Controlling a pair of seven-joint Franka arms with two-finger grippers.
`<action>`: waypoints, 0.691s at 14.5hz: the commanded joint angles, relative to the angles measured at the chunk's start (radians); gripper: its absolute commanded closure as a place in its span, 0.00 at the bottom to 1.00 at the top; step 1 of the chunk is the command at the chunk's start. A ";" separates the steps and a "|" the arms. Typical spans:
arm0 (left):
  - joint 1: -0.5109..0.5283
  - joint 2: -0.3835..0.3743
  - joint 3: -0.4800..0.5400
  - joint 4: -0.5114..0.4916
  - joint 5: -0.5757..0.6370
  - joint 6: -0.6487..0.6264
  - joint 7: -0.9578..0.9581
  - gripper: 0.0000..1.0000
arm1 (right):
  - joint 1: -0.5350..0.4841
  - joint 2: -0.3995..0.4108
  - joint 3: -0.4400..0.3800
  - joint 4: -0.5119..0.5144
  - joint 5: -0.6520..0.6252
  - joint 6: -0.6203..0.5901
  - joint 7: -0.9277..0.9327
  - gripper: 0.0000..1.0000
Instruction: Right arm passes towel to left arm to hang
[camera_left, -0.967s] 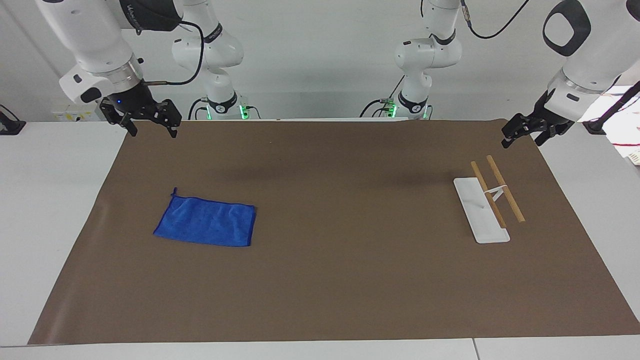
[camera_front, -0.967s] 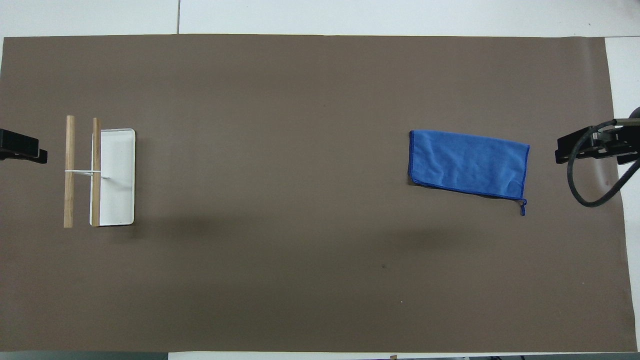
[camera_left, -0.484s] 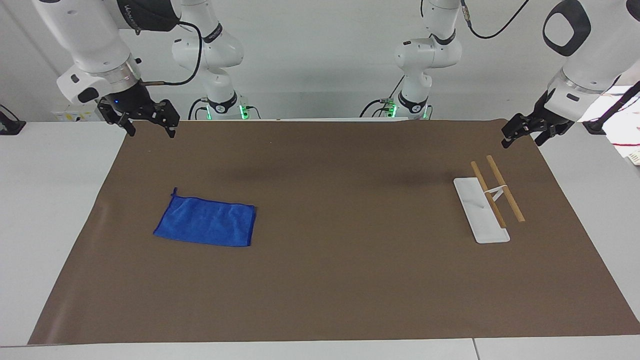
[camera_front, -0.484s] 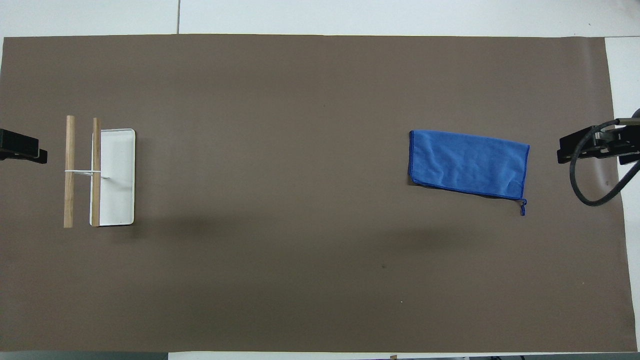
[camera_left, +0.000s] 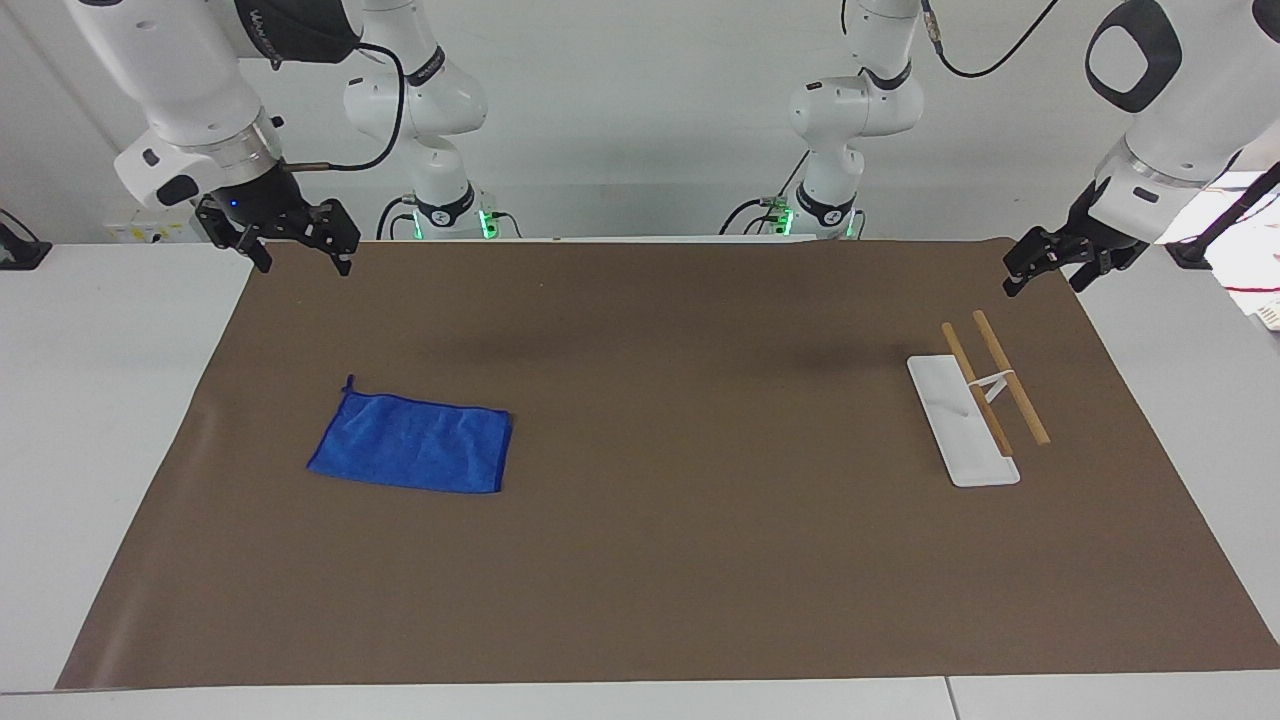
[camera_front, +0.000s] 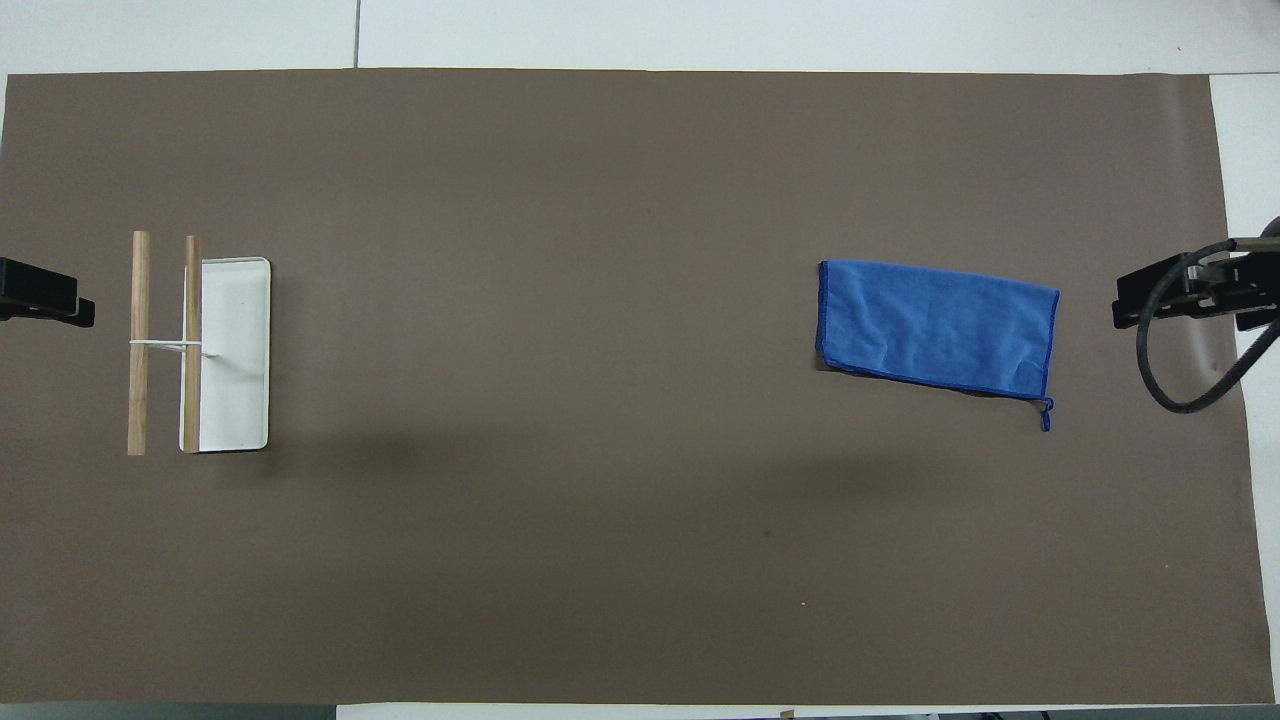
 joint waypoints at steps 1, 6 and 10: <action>-0.003 -0.022 0.000 -0.023 -0.002 0.016 0.002 0.00 | -0.005 -0.058 0.005 -0.106 -0.004 0.091 0.010 0.00; -0.003 -0.022 0.000 -0.023 -0.002 0.016 0.002 0.00 | -0.002 -0.099 0.004 -0.267 -0.006 0.258 -0.007 0.00; -0.003 -0.022 0.000 -0.023 -0.002 0.017 0.002 0.00 | 0.003 -0.066 0.005 -0.428 -0.004 0.472 0.007 0.00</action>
